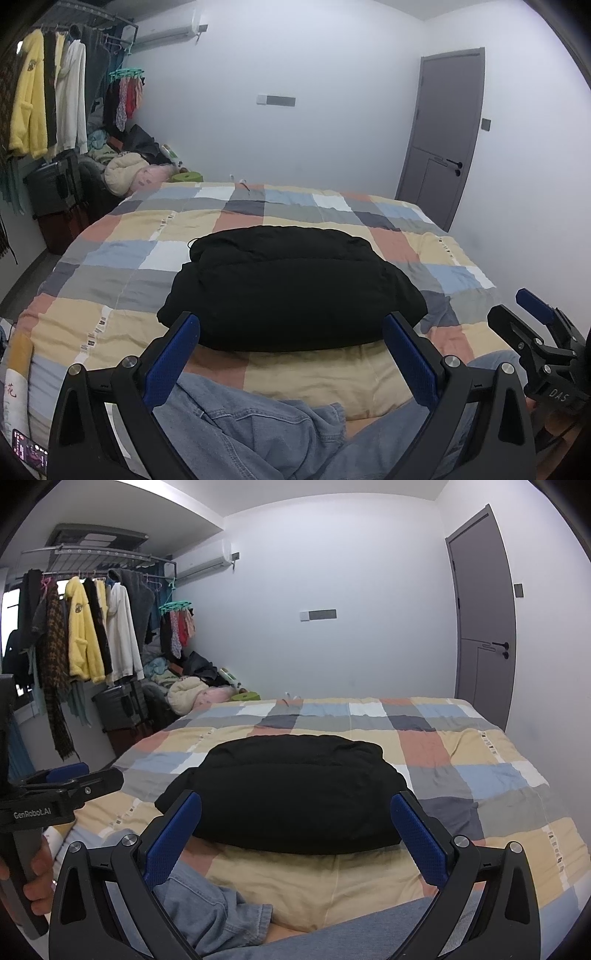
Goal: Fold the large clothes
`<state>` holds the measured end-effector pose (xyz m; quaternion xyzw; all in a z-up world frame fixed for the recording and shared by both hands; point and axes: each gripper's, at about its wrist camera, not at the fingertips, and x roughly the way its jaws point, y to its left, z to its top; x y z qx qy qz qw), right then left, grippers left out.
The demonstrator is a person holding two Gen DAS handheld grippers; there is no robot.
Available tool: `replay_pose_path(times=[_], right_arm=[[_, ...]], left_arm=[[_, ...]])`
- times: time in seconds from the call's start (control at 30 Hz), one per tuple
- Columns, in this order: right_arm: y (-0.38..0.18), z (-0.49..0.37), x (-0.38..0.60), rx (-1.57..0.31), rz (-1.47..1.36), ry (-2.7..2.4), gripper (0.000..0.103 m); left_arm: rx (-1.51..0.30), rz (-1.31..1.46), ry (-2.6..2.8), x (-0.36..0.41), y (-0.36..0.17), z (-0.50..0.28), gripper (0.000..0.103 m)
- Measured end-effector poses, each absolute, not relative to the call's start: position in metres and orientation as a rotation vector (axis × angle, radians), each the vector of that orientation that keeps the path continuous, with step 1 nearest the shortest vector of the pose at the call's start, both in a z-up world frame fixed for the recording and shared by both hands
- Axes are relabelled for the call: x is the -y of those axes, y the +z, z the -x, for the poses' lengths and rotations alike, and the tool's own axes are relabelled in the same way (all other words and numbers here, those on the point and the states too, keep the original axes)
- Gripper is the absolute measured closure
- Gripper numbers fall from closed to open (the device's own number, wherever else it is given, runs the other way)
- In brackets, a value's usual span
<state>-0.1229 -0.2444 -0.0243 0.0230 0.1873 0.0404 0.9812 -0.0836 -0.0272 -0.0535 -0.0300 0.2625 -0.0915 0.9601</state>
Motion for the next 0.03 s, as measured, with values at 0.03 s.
replay_pose_path(times=[0.03], right_arm=[[-0.0247,0.1230,0.2438,-0.376,-0.046,0.081,0.000]], left_arm=[[-0.534,0.061,-0.187,0.0271,-0.0536,0.0833,0.003]])
